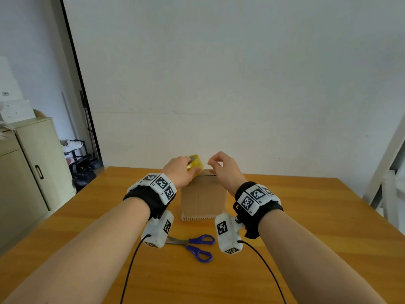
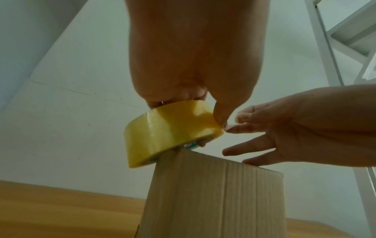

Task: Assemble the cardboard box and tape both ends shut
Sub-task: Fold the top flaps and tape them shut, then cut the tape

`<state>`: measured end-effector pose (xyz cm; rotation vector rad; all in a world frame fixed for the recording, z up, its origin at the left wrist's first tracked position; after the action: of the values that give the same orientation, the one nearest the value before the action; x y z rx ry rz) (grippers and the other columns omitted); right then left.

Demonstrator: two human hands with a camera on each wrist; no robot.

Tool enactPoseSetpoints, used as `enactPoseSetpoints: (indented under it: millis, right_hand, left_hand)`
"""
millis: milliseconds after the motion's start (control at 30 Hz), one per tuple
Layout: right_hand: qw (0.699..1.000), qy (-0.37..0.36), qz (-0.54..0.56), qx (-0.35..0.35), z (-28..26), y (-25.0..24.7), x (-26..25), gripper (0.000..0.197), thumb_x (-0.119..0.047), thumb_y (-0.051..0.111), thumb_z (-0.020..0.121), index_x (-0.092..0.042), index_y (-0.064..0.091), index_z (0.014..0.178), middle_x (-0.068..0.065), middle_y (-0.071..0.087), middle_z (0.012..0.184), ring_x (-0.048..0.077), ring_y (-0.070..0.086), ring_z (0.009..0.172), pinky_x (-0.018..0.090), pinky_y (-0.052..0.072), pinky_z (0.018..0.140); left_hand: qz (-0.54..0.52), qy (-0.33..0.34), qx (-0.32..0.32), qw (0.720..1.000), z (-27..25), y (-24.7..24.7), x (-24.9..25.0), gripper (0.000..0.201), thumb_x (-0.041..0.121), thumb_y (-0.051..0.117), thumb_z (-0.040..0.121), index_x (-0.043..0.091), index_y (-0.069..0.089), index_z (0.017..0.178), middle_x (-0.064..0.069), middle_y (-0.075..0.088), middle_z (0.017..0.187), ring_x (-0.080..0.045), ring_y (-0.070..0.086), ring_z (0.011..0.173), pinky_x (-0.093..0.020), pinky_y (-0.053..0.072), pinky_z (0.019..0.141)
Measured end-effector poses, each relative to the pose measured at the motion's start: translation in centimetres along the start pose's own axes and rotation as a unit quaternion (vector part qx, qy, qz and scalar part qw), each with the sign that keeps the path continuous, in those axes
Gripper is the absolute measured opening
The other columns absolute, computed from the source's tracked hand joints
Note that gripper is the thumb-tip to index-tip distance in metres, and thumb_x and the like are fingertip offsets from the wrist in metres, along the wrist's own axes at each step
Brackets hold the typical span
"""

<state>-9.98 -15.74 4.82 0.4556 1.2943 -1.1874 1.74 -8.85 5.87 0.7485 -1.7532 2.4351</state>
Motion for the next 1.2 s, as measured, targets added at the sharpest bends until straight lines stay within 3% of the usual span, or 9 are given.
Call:
enactPoseSetpoints:
  millis: [167, 367, 533, 667, 733, 800, 933, 1033, 1200]
  right_hand:
    - [0.993, 0.0, 0.115, 0.025, -0.5, -1.0, 0.4, 0.018, -0.014, 0.05, 0.096, 0.0, 0.06, 0.1, 0.012, 0.066, 0.106, 0.022, 0.066, 0.098, 0.031, 0.053, 0.093]
    - [0.995, 0.028, 0.076, 0.059, -0.8, -1.8, 1.7, 0.022, -0.019, 0.068, 0.082, -0.008, 0.064, 0.1, 0.009, 0.069, 0.098, 0.02, 0.066, 0.093, 0.026, 0.051, 0.08]
    - [0.993, 0.083, 0.058, 0.054, -0.6, -1.0, 3.2, 0.04, -0.033, 0.075, 0.075, -0.009, 0.062, 0.104, 0.007, 0.07, 0.099, 0.021, 0.066, 0.097, 0.039, 0.052, 0.093]
    - [0.988, 0.088, 0.113, 0.062, -0.9, -1.7, 3.1, 0.062, -0.024, 0.074, 0.079, -0.019, 0.035, 0.127, 0.005, 0.066, 0.104, 0.019, 0.063, 0.099, 0.032, 0.046, 0.093]
    - [0.993, 0.065, 0.087, 0.052, -0.8, -2.0, 2.6, 0.046, -0.021, 0.071, 0.082, -0.013, 0.05, 0.121, 0.003, 0.067, 0.1, 0.018, 0.065, 0.094, 0.028, 0.046, 0.087]
    - [0.998, 0.035, 0.036, 0.04, -0.6, -2.0, 1.9, 0.019, -0.022, 0.069, 0.083, -0.009, 0.067, 0.098, 0.002, 0.068, 0.09, 0.015, 0.063, 0.087, 0.027, 0.045, 0.081]
    - [0.999, 0.029, 0.002, 0.014, -0.3, -1.4, 1.8, 0.012, -0.023, 0.064, 0.087, -0.011, 0.064, 0.083, -0.003, 0.061, 0.076, 0.011, 0.055, 0.074, 0.027, 0.043, 0.074]
    - [0.999, 0.043, -0.013, 0.007, 0.0, -1.2, 2.1, 0.013, -0.022, 0.063, 0.088, -0.011, 0.063, 0.082, 0.002, 0.063, 0.081, 0.017, 0.056, 0.08, 0.033, 0.046, 0.077]
    - [0.998, 0.061, -0.006, 0.004, 0.4, -1.2, 2.4, 0.016, -0.022, 0.059, 0.09, -0.015, 0.058, 0.076, 0.007, 0.07, 0.095, 0.023, 0.062, 0.093, 0.036, 0.049, 0.085]
  left_hand:
    - [-0.031, 0.047, 0.0, 0.998, -0.1, 0.1, 1.8, 0.042, 0.032, 0.048, 0.095, 0.03, 0.037, 0.135, -0.009, 0.057, 0.128, -0.03, 0.057, 0.111, -0.039, 0.047, 0.091]
    - [-0.008, 0.076, -0.005, 0.997, -0.2, 0.5, 2.9, 0.024, 0.03, 0.045, 0.096, 0.028, 0.046, 0.119, -0.01, 0.063, 0.099, -0.028, 0.06, 0.084, -0.04, 0.05, 0.074]
    - [0.028, 0.093, -0.015, 0.995, -0.3, 0.8, 3.6, 0.024, 0.031, 0.041, 0.097, 0.027, 0.047, 0.12, -0.007, 0.062, 0.089, -0.023, 0.053, 0.071, -0.031, 0.041, 0.061]
    - [0.035, 0.101, -0.026, 0.994, -0.4, 1.0, 3.8, 0.025, 0.032, 0.043, 0.096, 0.028, 0.046, 0.121, -0.01, 0.064, 0.093, -0.025, 0.058, 0.076, -0.033, 0.043, 0.064]
    - [0.031, 0.102, -0.03, 0.994, -0.5, 1.0, 3.8, 0.025, 0.032, 0.043, 0.096, 0.029, 0.046, 0.121, -0.01, 0.064, 0.095, -0.026, 0.058, 0.078, -0.035, 0.044, 0.067]
    - [0.029, 0.103, -0.034, 0.994, -0.5, 1.0, 3.6, 0.026, 0.032, 0.043, 0.096, 0.031, 0.045, 0.122, -0.01, 0.065, 0.099, -0.026, 0.059, 0.08, -0.037, 0.047, 0.07]
    - [0.001, 0.091, -0.046, 0.995, -0.7, 1.3, 3.1, 0.059, 0.033, 0.053, 0.092, 0.042, 0.022, 0.141, -0.009, 0.06, 0.124, -0.028, 0.061, 0.103, -0.041, 0.051, 0.088]
    - [-0.009, 0.059, -0.06, 0.996, -0.8, 0.9, 2.3, 0.103, 0.026, 0.07, 0.079, 0.042, -0.007, 0.145, -0.002, 0.058, 0.113, -0.029, 0.064, 0.095, -0.043, 0.054, 0.086]
    - [0.042, 0.007, -0.088, 0.995, -1.5, 0.6, -0.4, 0.1, 0.012, 0.071, 0.07, 0.035, 0.007, 0.144, -0.015, 0.046, 0.123, -0.033, 0.058, 0.099, -0.043, 0.055, 0.082]
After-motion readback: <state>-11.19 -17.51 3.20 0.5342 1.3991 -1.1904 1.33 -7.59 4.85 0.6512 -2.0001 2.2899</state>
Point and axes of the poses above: each hand's wrist, its own z-axis towards the middle knuckle, its own y-axis out of the palm, x = y × z, the point moved 10 cm from there along z, towards the middle knuckle
